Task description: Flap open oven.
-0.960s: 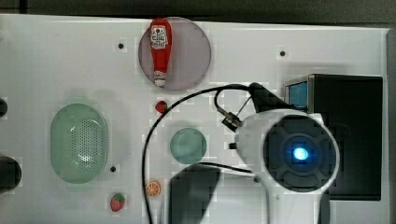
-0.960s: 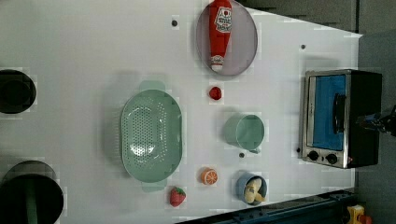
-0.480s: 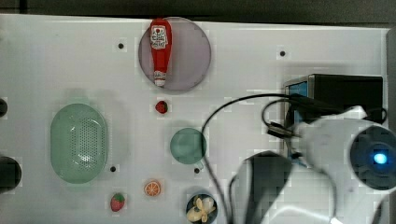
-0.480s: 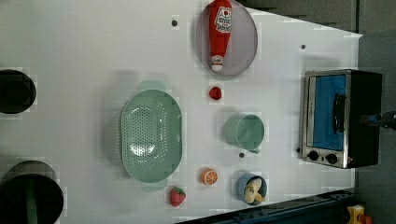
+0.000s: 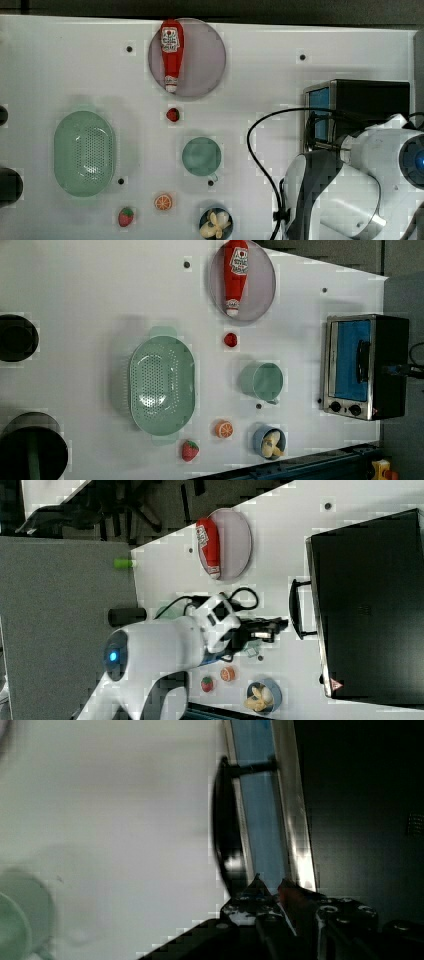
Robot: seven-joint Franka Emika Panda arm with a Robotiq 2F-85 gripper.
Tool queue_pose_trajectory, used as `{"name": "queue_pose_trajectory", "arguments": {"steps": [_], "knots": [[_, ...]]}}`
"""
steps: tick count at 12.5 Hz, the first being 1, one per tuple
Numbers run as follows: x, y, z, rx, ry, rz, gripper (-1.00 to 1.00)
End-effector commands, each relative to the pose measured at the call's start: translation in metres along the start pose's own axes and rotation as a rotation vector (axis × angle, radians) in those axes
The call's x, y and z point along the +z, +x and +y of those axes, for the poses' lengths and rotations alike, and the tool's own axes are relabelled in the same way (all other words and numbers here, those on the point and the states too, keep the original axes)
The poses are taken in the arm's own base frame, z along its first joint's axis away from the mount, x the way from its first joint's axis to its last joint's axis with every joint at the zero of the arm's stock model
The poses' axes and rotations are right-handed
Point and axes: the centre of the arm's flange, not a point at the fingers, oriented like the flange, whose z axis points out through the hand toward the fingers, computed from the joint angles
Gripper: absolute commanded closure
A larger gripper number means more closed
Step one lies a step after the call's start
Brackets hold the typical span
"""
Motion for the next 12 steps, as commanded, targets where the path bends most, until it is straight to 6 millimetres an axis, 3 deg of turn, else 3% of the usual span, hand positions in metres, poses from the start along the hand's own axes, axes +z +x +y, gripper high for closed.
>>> {"name": "queue_pose_trajectory", "arguments": {"steps": [1, 9, 12], "knots": [[0.015, 0.005, 0.002, -0.089, -0.012, -0.005, 0.65], [0.075, 0.024, -0.013, -0.11, -0.047, -0.024, 0.65], [0.082, 0.027, -0.02, -0.126, -0.052, -0.031, 0.65]]}}
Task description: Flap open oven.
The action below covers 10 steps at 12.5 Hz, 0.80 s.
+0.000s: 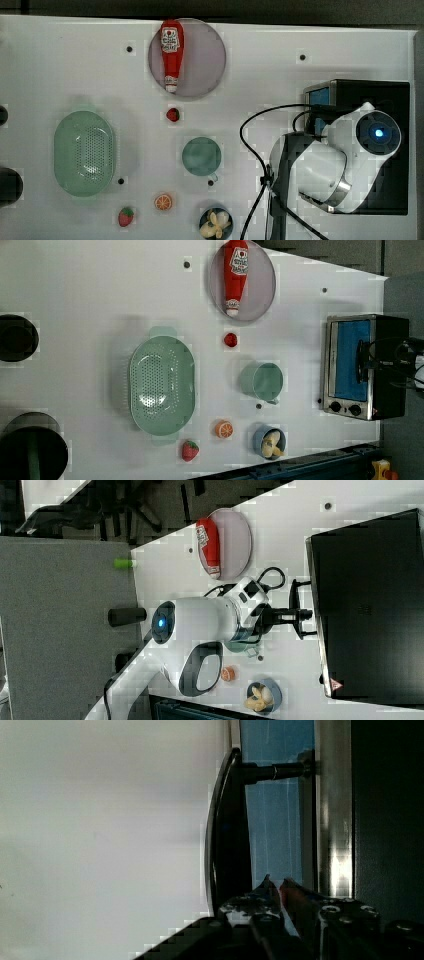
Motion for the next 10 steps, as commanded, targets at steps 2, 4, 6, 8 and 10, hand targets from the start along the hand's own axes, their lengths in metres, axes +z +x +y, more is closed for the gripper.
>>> {"name": "queue_pose_trajectory", "arguments": {"steps": [2, 4, 6, 8, 10], "knots": [[-0.001, 0.008, -0.023, -0.083, -0.005, 0.006, 0.65], [0.004, 0.013, -0.049, -0.127, -0.029, -0.011, 0.65], [0.01, 0.015, -0.076, -0.113, -0.072, -0.032, 0.65], [0.016, 0.015, -0.103, -0.091, -0.136, -0.044, 0.65], [0.023, 0.015, -0.129, -0.08, -0.207, -0.046, 0.65]]}}
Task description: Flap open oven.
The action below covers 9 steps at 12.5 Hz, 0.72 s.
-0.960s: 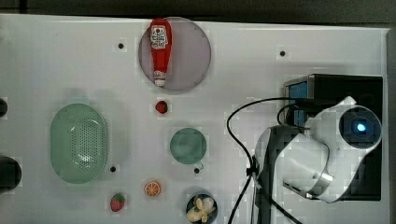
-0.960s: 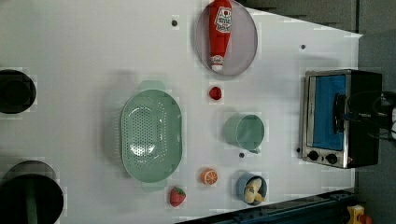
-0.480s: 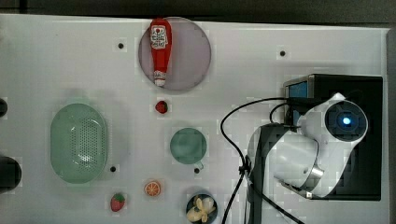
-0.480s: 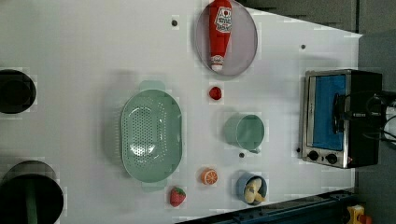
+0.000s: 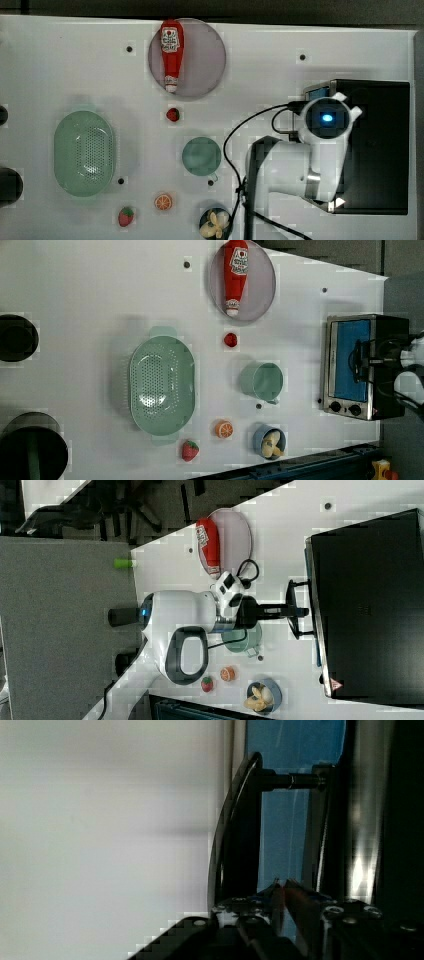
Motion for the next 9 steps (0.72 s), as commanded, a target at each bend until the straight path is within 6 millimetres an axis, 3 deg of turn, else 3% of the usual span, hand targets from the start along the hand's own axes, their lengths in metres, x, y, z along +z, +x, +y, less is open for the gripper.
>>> {"name": "queue_pose_trajectory", "arguments": {"steps": [1, 9], "knots": [[0.008, 0.014, -0.089, 0.033, -0.066, -0.017, 0.65], [0.061, 0.024, -0.182, 0.046, -0.271, -0.022, 0.65]]}}
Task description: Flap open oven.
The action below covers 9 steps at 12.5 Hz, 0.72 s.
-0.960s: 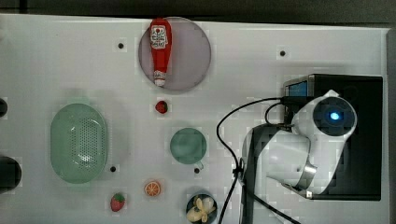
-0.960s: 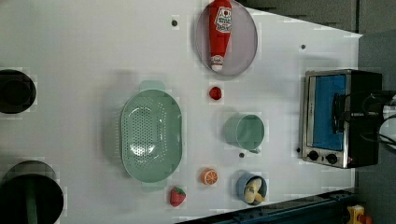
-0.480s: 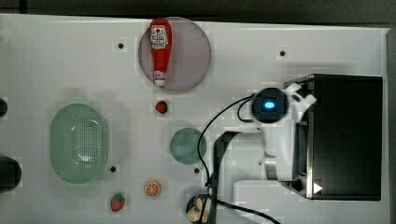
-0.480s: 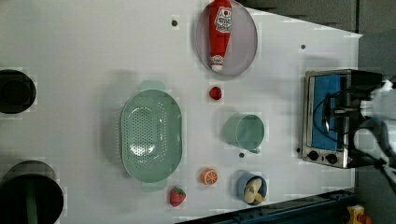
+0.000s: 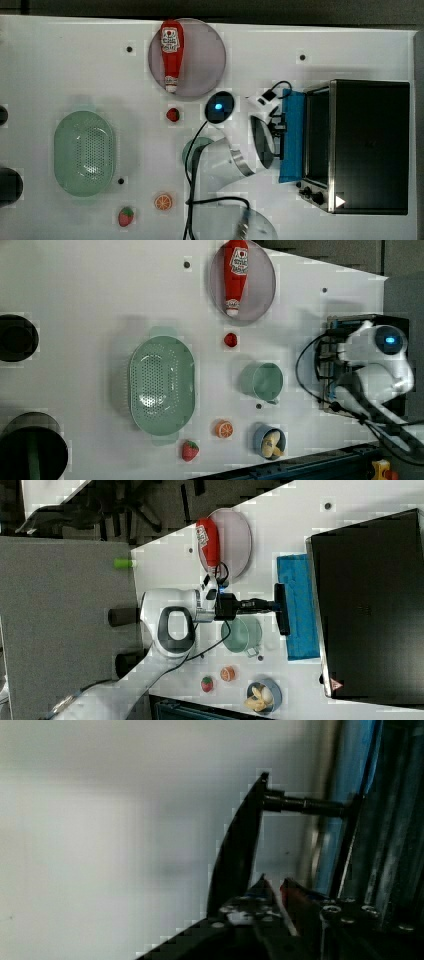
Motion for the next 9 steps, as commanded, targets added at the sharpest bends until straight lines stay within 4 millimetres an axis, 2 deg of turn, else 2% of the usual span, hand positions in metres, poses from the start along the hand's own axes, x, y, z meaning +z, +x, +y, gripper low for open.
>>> {"name": "queue_pose_trajectory", "arguments": {"steps": [1, 6, 9], "knots": [[0.012, 0.001, -0.043, 0.082, -0.092, 0.016, 0.65], [0.039, 0.003, -0.095, 0.146, -0.254, 0.044, 0.65], [0.057, 0.01, -0.12, 0.087, -0.3, 0.052, 0.65]]}}
